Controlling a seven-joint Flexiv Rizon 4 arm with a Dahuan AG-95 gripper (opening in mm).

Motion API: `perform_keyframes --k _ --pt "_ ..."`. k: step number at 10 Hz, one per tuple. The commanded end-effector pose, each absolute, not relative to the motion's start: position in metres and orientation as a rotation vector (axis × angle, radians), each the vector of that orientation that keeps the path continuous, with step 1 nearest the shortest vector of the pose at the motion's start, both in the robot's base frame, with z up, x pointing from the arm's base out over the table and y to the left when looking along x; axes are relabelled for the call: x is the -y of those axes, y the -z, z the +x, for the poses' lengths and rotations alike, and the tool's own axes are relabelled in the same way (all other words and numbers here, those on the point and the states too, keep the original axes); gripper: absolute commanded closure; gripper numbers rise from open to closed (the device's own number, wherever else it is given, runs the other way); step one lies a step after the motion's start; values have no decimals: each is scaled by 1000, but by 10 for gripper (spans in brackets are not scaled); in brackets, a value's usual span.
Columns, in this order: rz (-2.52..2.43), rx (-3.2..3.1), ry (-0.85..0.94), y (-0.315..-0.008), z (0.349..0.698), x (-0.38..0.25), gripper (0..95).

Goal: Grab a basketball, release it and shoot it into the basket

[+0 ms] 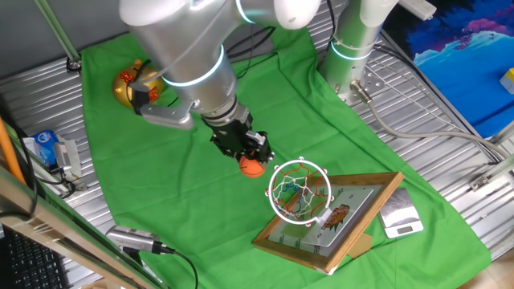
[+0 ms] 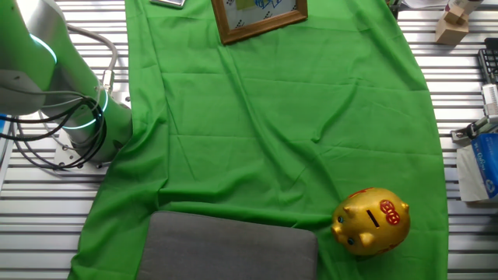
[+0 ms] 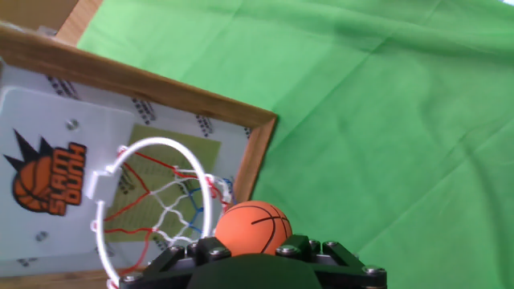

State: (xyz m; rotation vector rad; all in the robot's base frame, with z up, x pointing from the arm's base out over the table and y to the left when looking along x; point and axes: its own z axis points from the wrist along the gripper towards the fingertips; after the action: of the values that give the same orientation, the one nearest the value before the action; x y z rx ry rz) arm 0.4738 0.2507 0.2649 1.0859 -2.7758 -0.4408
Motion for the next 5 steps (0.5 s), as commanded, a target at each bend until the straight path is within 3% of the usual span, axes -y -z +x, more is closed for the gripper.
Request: perform_keyframes --k 1,5 --pt "1102 2763 413 -264 472 -250 950" --pt "1239 2721 439 -264 472 -250 950"
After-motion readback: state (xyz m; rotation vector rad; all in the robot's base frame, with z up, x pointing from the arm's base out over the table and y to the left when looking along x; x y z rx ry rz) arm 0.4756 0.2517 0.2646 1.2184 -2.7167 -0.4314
